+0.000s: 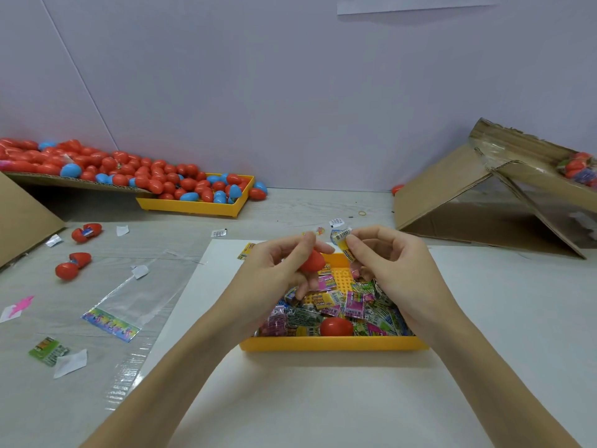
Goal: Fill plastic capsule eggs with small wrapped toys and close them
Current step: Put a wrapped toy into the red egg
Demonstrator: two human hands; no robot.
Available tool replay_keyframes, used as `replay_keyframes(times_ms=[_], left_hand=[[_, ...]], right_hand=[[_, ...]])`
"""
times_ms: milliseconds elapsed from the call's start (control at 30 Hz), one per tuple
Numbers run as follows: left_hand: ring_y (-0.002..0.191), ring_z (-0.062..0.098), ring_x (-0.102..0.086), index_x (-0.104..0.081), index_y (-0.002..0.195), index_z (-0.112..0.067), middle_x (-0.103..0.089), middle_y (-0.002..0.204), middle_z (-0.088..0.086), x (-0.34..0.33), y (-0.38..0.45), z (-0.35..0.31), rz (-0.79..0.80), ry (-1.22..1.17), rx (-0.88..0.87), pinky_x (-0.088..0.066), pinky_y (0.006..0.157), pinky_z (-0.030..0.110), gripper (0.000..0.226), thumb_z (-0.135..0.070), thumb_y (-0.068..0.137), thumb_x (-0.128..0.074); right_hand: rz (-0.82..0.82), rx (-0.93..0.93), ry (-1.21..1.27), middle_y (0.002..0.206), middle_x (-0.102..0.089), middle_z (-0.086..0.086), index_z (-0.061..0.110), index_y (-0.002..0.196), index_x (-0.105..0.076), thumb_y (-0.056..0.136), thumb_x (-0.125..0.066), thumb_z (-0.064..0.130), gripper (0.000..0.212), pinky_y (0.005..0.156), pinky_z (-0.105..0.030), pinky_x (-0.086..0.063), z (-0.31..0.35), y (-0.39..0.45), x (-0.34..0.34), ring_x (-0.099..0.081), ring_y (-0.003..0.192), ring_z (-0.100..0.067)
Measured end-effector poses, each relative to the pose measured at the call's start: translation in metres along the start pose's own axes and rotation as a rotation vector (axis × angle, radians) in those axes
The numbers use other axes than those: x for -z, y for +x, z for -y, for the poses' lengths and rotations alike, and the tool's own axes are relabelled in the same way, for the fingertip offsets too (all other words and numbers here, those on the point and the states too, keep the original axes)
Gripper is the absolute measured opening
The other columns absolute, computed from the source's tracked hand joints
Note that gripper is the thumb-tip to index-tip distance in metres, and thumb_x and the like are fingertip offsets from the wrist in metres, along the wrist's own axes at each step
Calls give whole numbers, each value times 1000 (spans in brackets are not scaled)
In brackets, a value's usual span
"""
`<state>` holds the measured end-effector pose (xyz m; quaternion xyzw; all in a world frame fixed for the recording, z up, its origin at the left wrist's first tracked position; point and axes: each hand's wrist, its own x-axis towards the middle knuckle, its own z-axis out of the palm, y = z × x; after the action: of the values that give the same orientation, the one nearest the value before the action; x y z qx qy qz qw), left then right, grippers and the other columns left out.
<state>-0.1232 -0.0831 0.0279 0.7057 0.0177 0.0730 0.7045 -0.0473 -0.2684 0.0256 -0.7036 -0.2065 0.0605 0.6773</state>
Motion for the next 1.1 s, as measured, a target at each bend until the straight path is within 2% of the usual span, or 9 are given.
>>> replay_keyframes(times_ms=[100,167,200,333,467,667,900,1100], left_hand=[[69,20,-56,-76,120,-11,-59,86,13,3,1,-5,118,-267,148,-53,65,18,32,-26,94,-66],[76,21,-60,-70,131,-16,-67,91,12,4,-2,-5,145,-145,108,-54,69,19,33,-13,98,-66],[79,20,-65,-68,133,-20,-71,93,9,3,-3,-5,132,-43,54,-54,72,20,33,-13,102,-63],[92,18,-76,-67,121,-18,-78,104,0,-2,-7,-6,22,87,-82,-57,79,19,23,-22,99,-67],[92,16,-77,-74,114,-22,-79,103,-4,-4,-7,-6,-4,119,-116,-57,81,17,25,-29,89,-74],[90,11,-77,-74,112,-34,-80,100,-8,-6,-7,-8,-58,111,-143,-56,78,12,27,-37,86,-70],[90,13,-77,-75,115,-32,-79,101,-7,-7,-8,-9,-58,87,-146,-55,79,13,25,-33,91,-68],[89,15,-77,-75,116,-29,-79,101,-4,-6,-8,-9,-62,85,-152,-55,81,14,25,-33,94,-64]], right_hand=[[-3,6,-43,89,-79,3,27,102,-78,98,-70,21,11,64,-27,-60,-1,0,2,-68,69,-13],[13,14,-54,93,-79,3,27,103,-79,99,-69,18,15,75,-39,-63,-1,0,1,-73,82,-22],[14,18,-50,94,-79,3,26,103,-79,98,-69,18,14,78,-41,-63,-1,0,1,-74,86,-21],[-1,15,-33,90,-79,3,26,99,-79,95,-72,27,8,72,-28,-63,0,-1,0,-75,86,-15],[3,27,-23,85,-78,0,29,93,-80,94,-73,33,8,70,-25,-60,2,-2,0,-73,78,-13],[36,18,17,79,-76,1,31,91,-80,91,-73,40,12,66,-21,-57,3,-2,-2,-67,70,-8],[19,33,-10,74,-74,4,25,92,-80,93,-73,34,11,62,-17,-53,3,-2,-2,-65,66,-5],[44,33,-19,75,-74,3,26,92,-79,92,-73,36,12,64,-17,-53,5,-3,-3,-66,67,-7]])
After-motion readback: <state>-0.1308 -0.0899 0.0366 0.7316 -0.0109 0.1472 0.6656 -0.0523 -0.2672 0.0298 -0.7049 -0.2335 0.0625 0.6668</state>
